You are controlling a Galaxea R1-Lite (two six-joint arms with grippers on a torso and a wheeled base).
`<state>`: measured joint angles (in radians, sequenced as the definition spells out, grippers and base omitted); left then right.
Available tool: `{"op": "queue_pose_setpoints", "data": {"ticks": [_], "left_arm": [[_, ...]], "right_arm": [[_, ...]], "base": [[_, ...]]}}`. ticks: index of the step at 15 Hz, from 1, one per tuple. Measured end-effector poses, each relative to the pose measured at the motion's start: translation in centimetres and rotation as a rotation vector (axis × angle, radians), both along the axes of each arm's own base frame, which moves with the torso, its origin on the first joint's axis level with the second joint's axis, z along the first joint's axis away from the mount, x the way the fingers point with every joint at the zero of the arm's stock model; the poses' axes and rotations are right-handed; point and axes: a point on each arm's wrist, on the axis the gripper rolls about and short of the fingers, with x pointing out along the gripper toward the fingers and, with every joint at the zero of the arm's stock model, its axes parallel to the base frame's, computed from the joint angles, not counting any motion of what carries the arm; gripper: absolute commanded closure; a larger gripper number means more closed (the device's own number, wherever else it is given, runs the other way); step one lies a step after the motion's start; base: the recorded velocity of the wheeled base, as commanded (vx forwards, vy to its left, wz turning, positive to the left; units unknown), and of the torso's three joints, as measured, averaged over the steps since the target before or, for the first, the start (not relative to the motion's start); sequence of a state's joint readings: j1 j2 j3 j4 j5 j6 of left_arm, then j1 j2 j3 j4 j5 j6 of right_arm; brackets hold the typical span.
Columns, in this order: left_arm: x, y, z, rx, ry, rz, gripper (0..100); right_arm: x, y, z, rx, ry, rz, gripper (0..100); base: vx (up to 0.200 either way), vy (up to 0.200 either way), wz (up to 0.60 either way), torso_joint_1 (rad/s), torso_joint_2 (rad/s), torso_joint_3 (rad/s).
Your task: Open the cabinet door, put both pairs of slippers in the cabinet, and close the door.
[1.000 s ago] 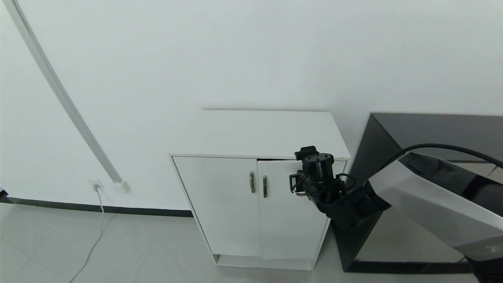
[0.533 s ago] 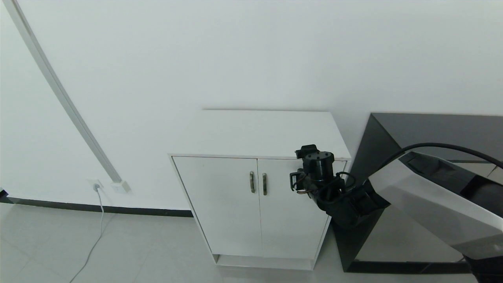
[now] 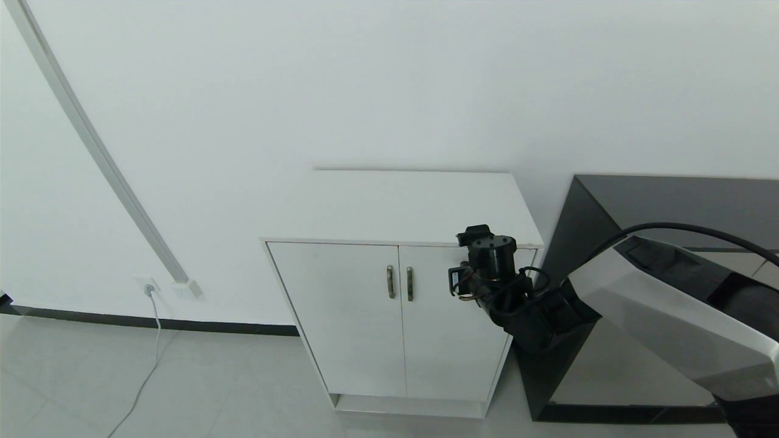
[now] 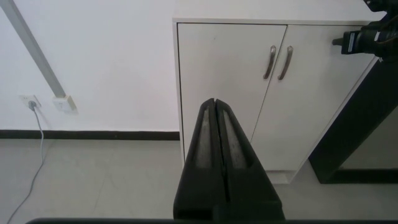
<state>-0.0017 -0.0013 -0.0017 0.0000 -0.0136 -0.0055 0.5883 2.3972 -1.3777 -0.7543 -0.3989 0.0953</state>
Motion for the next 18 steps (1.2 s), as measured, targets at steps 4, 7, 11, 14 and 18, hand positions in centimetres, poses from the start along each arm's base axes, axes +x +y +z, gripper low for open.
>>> {"op": "queue_pose_setpoints", "data": {"ticks": [4, 7, 11, 14, 18], "left_arm": [[0.0, 0.0, 0.0, 0.0, 0.0, 0.0, 100], [0.0, 0.0, 0.0, 0.0, 0.0, 0.0, 100], [0.0, 0.0, 0.0, 0.001, 0.0, 0.0, 100], [0.0, 0.0, 0.0, 0.001, 0.0, 0.0, 100], [0.0, 0.0, 0.0, 0.001, 0.0, 0.0, 100]], "right_arm": [[0.06, 0.04, 0.0, 0.001, -0.002, 0.0, 100], [0.19, 0.02, 0.12, 0.001, -0.007, -0.001, 100], [0.31, -0.05, 0.11, 0.002, -0.008, -0.003, 100], [0.3, -0.08, 0.05, 0.0, -0.007, -0.005, 100], [-0.55, -0.24, 0.5, -0.005, 0.0, 0.002, 100]], "base": [[0.0, 0.0, 0.0, 0.0, 0.0, 0.0], [0.0, 0.0, 0.0, 0.0, 0.0, 0.0], [0.0, 0.0, 0.0, 0.0, 0.0, 0.0], [0.0, 0.0, 0.0, 0.0, 0.0, 0.0], [0.0, 0.0, 0.0, 0.0, 0.0, 0.0]]}}
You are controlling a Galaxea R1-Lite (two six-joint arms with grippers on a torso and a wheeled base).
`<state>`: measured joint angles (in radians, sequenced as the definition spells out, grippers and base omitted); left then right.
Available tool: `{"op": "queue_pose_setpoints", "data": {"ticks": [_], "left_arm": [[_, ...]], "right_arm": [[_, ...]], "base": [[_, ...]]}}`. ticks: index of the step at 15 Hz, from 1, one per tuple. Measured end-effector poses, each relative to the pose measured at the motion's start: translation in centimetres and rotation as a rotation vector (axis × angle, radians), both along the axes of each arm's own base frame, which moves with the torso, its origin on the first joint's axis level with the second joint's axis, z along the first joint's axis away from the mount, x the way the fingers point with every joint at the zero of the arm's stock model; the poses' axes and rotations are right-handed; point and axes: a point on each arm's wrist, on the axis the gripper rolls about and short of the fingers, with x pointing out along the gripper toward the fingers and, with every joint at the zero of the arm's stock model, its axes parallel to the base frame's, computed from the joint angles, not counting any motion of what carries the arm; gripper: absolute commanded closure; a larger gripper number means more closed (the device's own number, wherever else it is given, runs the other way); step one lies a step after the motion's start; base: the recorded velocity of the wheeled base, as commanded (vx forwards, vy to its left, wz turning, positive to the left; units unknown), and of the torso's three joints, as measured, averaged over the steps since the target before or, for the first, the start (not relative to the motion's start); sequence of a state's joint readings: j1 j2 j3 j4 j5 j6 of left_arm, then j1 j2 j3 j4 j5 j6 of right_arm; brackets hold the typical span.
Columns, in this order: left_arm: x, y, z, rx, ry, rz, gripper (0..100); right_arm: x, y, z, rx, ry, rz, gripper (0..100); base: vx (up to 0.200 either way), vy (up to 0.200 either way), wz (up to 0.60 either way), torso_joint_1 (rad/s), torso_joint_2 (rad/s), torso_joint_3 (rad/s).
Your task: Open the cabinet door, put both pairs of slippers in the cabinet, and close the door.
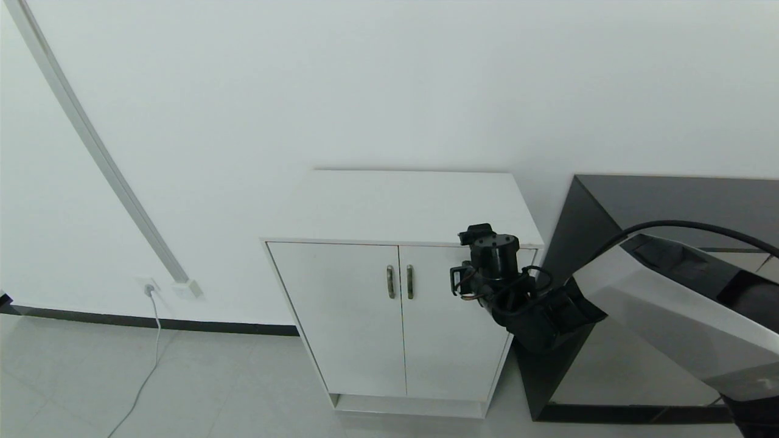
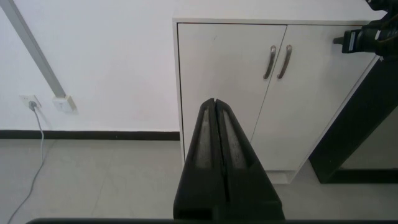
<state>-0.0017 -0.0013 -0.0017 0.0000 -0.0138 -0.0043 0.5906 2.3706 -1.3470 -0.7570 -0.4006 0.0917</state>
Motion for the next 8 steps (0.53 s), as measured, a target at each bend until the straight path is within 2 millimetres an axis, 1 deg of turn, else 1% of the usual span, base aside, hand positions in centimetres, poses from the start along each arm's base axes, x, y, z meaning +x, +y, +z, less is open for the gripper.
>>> {"op": "queue_pose_setpoints", "data": {"ticks": [2, 4, 8], "left_arm": [[0.0, 0.0, 0.0, 0.0, 0.0, 0.0, 100], [0.0, 0.0, 0.0, -0.001, 0.0, 0.0, 100], [0.0, 0.0, 0.0, 0.0, 0.0, 0.0, 100]], "right_arm": [[-0.9, -0.3, 0.5, -0.005, 0.007, 0.004, 100], [-2.3, -0.9, 1.0, -0.014, 0.023, 0.012, 100], [-6.3, -3.1, 2.6, -0.027, 0.039, 0.02, 100]], "base": [[0.0, 0.0, 0.0, 0.0, 0.0, 0.0], [0.0, 0.0, 0.0, 0.0, 0.0, 0.0], [0.0, 0.0, 0.0, 0.0, 0.0, 0.0]]}}
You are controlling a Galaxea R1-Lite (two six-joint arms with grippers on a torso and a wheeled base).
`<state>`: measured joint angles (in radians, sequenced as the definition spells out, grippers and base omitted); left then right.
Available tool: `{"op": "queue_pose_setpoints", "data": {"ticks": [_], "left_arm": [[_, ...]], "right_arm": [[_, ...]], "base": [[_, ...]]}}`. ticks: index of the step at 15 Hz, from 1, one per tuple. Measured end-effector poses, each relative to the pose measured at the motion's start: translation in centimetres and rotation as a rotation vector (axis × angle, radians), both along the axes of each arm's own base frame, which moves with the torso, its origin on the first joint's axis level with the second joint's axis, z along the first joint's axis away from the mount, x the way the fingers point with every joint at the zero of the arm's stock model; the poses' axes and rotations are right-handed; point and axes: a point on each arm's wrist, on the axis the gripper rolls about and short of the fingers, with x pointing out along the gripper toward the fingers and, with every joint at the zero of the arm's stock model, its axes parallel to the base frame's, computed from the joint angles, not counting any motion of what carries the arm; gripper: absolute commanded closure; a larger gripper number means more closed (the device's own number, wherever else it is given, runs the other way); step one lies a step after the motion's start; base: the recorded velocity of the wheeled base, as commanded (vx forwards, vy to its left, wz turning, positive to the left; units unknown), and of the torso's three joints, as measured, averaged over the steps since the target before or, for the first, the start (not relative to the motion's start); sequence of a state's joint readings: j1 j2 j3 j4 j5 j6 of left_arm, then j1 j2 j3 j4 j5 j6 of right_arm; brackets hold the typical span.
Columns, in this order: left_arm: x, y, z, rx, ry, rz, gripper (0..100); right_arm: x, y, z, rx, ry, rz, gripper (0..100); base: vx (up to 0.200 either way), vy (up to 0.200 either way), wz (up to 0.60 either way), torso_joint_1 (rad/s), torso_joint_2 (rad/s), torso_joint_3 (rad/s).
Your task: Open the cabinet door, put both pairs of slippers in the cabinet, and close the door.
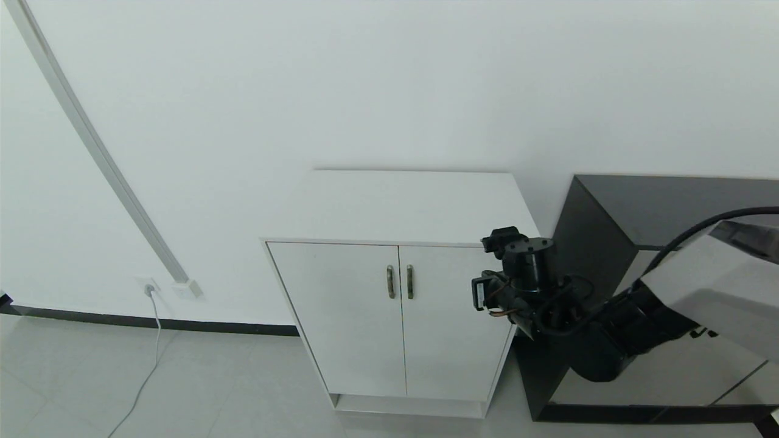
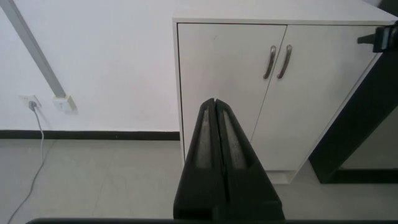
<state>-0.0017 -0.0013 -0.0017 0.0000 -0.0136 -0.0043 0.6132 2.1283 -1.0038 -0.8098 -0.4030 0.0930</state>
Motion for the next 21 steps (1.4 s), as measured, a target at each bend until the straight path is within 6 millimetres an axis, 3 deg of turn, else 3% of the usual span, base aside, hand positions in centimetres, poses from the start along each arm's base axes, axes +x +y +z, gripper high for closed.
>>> {"op": "queue_pose_setpoints", "data": {"ticks": [8, 13, 21], "left_arm": [[0.0, 0.0, 0.0, 0.001, 0.0, 0.0, 100], [0.0, 0.0, 0.0, 0.001, 0.0, 0.0, 100], [0.0, 0.0, 0.0, 0.0, 0.0, 0.0, 100]], "right_arm": [[-7.3, -8.2, 3.6, -0.003, 0.005, -0.094, 100], [-13.0, -13.7, 3.6, -0.012, 0.026, -0.177, 100], [-21.2, -18.0, 2.4, -0.008, 0.014, -0.209, 100]], "base": [[0.0, 0.0, 0.0, 0.0, 0.0, 0.0], [0.0, 0.0, 0.0, 0.0, 0.0, 0.0], [0.0, 0.0, 0.0, 0.0, 0.0, 0.0]]}}
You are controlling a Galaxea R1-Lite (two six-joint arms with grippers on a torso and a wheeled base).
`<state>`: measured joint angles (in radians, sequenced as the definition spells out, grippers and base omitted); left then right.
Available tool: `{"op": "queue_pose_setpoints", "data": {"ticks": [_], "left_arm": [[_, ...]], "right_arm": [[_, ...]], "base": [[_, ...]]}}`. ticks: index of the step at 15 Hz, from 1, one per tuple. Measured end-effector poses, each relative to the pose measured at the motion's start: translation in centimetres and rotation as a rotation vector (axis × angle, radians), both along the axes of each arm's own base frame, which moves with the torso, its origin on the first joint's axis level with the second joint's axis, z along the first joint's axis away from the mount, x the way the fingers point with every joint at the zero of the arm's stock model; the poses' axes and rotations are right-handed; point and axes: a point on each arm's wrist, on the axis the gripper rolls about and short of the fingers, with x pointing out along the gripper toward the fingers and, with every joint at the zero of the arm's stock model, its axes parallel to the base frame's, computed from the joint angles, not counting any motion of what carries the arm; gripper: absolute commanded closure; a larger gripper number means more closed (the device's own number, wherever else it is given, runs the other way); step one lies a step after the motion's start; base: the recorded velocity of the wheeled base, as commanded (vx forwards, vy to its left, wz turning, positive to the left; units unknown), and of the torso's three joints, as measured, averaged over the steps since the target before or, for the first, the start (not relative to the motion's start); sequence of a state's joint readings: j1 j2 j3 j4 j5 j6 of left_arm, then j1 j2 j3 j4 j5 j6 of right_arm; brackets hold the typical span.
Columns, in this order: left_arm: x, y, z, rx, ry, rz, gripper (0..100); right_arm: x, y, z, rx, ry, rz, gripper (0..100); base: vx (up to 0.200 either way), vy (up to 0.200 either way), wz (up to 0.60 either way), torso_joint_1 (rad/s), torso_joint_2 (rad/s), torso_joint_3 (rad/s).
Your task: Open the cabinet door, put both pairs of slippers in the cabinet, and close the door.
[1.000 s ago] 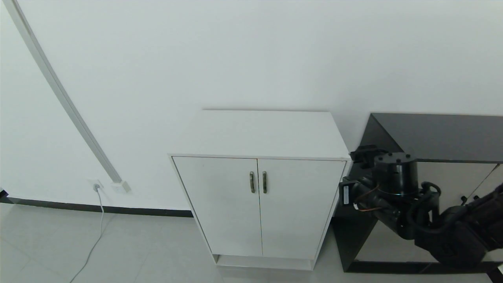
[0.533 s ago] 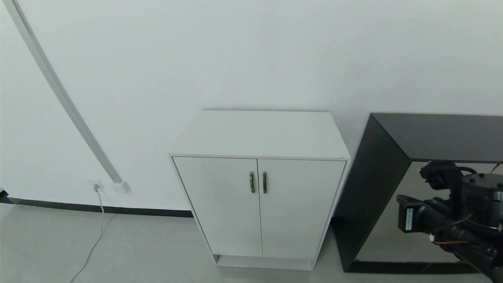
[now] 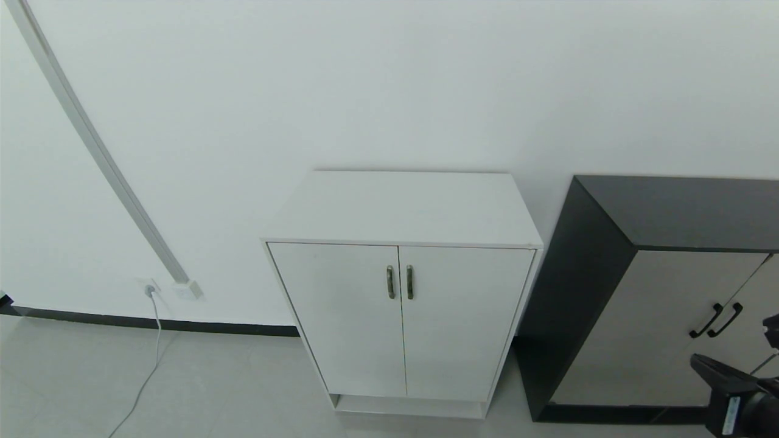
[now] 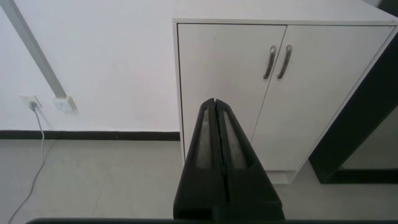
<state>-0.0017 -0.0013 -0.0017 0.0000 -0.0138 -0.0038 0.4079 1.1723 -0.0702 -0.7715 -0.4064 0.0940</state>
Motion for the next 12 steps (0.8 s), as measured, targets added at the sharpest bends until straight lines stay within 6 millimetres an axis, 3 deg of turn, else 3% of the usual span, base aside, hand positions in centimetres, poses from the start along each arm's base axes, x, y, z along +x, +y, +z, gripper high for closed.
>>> {"op": "queue_pose_setpoints", "data": {"ticks": [6, 12], "left_arm": [[0.0, 0.0, 0.0, 0.0, 0.0, 0.0, 100], [0.0, 0.0, 0.0, -0.001, 0.0, 0.0, 100]], "right_arm": [[-4.8, -2.0, -1.1, -0.021, 0.076, 0.026, 100], [-8.4, -3.3, -2.6, 0.006, 0.136, 0.142, 100]], "base": [[0.0, 0.0, 0.0, 0.0, 0.0, 0.0], [0.0, 0.0, 0.0, 0.0, 0.0, 0.0]]}}
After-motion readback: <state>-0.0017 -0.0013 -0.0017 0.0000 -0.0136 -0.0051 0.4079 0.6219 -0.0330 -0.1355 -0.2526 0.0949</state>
